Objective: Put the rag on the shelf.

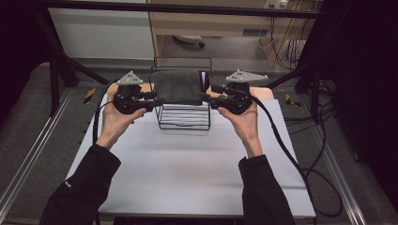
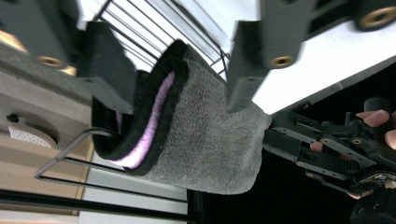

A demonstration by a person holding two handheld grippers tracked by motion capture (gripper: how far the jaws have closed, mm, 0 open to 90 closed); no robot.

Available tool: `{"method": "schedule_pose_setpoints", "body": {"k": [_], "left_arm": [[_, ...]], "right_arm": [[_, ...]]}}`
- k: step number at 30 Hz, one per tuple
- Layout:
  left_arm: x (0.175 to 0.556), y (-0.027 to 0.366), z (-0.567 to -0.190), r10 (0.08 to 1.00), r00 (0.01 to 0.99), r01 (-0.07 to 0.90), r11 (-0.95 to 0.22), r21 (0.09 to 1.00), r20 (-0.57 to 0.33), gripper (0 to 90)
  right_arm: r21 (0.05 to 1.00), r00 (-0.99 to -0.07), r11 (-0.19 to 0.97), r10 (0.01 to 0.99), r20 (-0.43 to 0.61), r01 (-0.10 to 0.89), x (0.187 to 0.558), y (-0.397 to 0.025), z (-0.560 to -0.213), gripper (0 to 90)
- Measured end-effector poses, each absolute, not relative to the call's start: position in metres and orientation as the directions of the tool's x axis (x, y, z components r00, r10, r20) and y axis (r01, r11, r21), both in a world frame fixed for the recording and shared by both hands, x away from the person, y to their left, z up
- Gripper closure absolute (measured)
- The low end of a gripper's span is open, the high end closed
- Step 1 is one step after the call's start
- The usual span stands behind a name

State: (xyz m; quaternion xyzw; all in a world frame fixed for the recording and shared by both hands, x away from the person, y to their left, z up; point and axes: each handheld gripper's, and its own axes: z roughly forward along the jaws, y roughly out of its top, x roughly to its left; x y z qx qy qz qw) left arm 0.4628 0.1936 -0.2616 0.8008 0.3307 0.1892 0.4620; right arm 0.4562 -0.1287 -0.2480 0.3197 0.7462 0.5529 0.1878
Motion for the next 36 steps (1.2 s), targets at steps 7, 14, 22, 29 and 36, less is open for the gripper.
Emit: {"method": "schedule_pose_setpoints", "body": {"k": [7,14,22,29,36], "left_arm": [[0.455,0.205,-0.269,0.713,0.701,0.368,-0.366,0.855,0.004,36.1],[0.444,0.215,-0.278,0.717,0.696,0.376,-0.395,0.838,0.025,21.4],[0.427,0.230,-0.304,0.726,0.687,0.389,-0.392,0.834,0.021,6.4],[0.411,0.240,-0.336,0.726,0.688,0.387,-0.380,0.840,0.011,4.5],[0.399,0.252,-0.374,0.734,0.679,0.400,-0.355,0.845,-0.014,5.6]], "right_arm": [[0.927,-0.707,0.222,0.705,0.061,0.301,0.445,-0.142,-0.241,17.5],[0.926,-0.701,0.238,0.712,0.039,0.294,0.436,-0.153,-0.242,7.8],[0.916,-0.698,0.242,0.714,0.054,0.320,0.423,-0.169,-0.262,2.7],[0.906,-0.689,0.235,0.720,0.081,0.352,0.411,-0.187,-0.298,0.8],[0.898,-0.699,0.224,0.705,0.120,0.379,0.400,-0.204,-0.342,0.8]]}}
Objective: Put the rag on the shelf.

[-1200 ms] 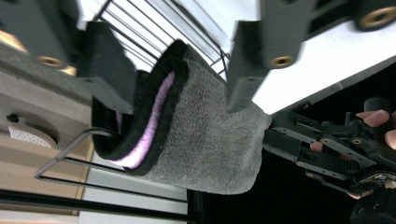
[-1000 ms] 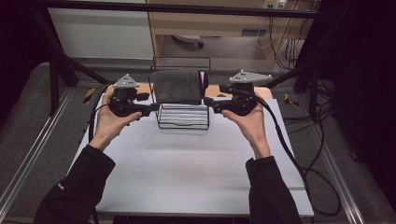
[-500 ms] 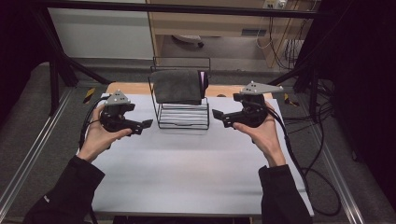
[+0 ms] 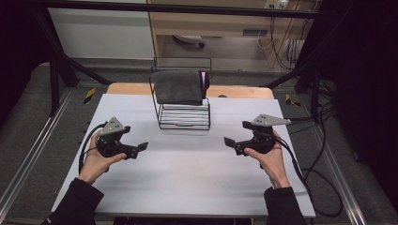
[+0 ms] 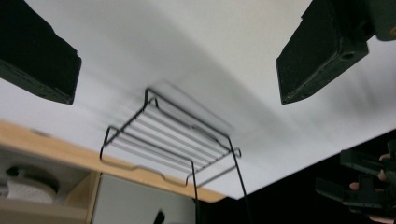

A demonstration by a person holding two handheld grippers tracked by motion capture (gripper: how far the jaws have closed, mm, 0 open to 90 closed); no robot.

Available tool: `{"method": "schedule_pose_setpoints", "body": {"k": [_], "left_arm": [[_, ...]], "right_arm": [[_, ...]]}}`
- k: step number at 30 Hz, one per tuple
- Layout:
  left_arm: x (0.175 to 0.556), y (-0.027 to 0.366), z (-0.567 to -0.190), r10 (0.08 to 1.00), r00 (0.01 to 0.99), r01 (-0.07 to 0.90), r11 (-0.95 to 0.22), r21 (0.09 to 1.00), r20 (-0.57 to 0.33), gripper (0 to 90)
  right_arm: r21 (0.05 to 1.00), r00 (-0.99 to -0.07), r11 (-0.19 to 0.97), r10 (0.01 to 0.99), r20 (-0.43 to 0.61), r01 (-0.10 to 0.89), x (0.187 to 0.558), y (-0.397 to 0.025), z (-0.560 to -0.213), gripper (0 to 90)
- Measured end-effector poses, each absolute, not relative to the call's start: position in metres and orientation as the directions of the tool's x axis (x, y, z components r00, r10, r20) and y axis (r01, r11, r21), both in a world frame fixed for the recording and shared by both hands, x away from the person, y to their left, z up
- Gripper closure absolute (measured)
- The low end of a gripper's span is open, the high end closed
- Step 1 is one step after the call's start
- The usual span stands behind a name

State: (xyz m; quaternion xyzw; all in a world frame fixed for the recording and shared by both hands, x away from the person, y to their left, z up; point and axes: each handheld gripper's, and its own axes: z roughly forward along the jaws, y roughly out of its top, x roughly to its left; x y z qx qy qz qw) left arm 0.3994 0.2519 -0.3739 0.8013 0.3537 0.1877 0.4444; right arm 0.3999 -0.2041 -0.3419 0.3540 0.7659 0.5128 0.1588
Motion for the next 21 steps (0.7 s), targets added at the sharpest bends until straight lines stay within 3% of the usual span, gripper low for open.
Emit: {"method": "schedule_pose_setpoints", "body": {"k": [8,21], "left_arm": [[0.387,0.267,-0.414,0.737,0.676,0.418,-0.372,0.828,-0.010,6.9],[0.371,0.284,-0.438,0.728,0.686,0.432,-0.407,0.805,0.000,6.1]], "right_arm": [[0.868,-0.693,0.236,0.704,0.157,0.437,0.387,-0.228,-0.390,0.7],[0.821,-0.683,0.292,0.715,0.152,0.490,0.367,-0.260,-0.439,0.8]]}}
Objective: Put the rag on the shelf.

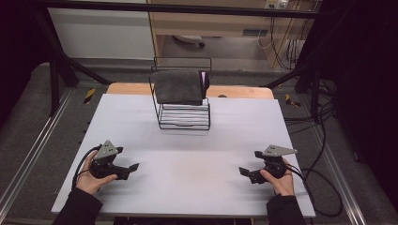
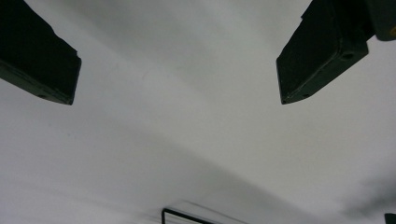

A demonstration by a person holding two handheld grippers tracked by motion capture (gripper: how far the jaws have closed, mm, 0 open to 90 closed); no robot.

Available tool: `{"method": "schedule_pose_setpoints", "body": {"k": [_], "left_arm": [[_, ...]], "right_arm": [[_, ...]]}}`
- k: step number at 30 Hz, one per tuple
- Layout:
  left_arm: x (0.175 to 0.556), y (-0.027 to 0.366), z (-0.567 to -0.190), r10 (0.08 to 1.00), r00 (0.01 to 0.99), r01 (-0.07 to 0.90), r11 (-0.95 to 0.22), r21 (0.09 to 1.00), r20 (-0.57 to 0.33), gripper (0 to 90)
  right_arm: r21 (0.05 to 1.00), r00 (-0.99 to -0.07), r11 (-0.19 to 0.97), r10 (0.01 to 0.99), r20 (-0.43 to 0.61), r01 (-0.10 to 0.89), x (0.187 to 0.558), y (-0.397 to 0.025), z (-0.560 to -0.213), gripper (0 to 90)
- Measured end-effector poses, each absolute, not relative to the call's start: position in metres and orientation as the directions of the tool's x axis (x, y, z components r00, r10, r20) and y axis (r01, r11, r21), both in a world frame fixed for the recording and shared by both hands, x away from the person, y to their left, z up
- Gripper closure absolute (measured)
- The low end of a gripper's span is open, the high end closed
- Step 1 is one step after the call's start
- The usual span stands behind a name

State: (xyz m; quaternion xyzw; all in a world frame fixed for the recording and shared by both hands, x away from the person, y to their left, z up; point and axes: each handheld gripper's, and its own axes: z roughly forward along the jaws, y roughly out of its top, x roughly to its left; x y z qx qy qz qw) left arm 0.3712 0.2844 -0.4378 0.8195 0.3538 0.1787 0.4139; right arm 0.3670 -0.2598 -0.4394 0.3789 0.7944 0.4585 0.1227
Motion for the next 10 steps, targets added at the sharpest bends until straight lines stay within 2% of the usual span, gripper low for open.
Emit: {"method": "schedule_pose_setpoints", "body": {"k": [10], "left_arm": [[0.3638,0.2895,-0.4478,0.723,0.691,0.444,-0.436,0.783,0.011,4.9]], "right_arm": [[0.812,-0.662,0.273,0.728,0.176,0.516,0.3599,-0.2700,-0.4481,0.7]]}}
